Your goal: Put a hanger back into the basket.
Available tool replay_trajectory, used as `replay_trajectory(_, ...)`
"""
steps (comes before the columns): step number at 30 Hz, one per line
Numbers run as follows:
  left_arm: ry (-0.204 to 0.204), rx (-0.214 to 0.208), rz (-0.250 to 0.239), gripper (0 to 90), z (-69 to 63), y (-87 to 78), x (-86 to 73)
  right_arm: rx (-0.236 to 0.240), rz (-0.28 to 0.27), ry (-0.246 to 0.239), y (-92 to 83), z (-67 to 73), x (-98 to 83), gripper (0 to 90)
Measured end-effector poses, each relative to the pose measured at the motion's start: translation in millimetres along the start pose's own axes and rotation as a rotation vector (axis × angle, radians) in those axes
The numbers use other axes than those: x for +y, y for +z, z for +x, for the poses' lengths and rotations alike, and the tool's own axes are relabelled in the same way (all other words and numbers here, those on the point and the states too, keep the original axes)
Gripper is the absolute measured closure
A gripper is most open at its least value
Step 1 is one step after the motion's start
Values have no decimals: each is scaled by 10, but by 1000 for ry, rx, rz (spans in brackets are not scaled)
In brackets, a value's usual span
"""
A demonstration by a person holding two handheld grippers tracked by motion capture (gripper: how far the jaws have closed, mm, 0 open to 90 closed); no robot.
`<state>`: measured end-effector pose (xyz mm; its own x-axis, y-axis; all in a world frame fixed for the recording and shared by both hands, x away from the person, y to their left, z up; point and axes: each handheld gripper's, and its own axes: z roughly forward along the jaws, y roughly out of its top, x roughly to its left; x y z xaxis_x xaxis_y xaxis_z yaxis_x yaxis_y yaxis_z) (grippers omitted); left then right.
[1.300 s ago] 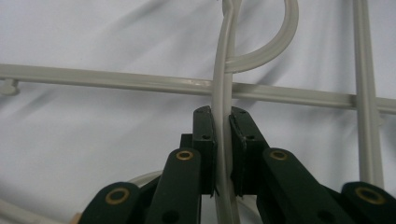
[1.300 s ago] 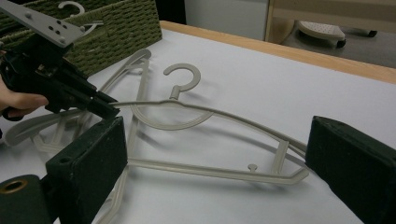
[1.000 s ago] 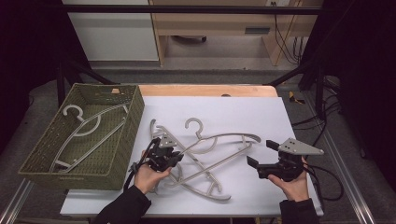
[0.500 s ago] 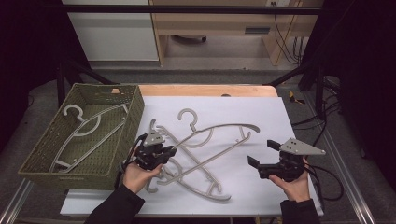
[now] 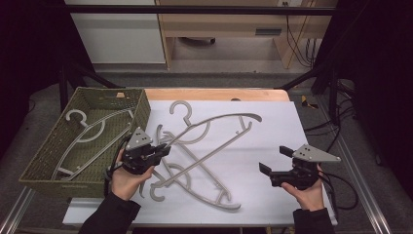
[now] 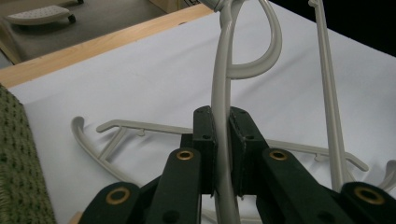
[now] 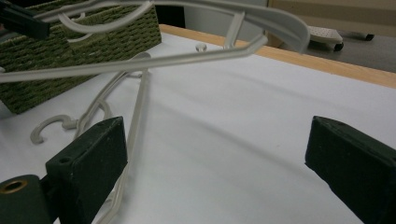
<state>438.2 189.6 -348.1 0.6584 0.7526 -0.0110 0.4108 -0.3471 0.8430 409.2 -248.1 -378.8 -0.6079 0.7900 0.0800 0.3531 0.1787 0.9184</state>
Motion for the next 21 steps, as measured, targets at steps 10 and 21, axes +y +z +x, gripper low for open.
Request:
replay_trajectory(10,-21,33,-59,817,127,-287,74,-2,5,-2,8,-4,-2,55)
replay_trajectory(21,-10,91,-101,818,428,-616,192,-5,-1,1,-8,-13,6,54)
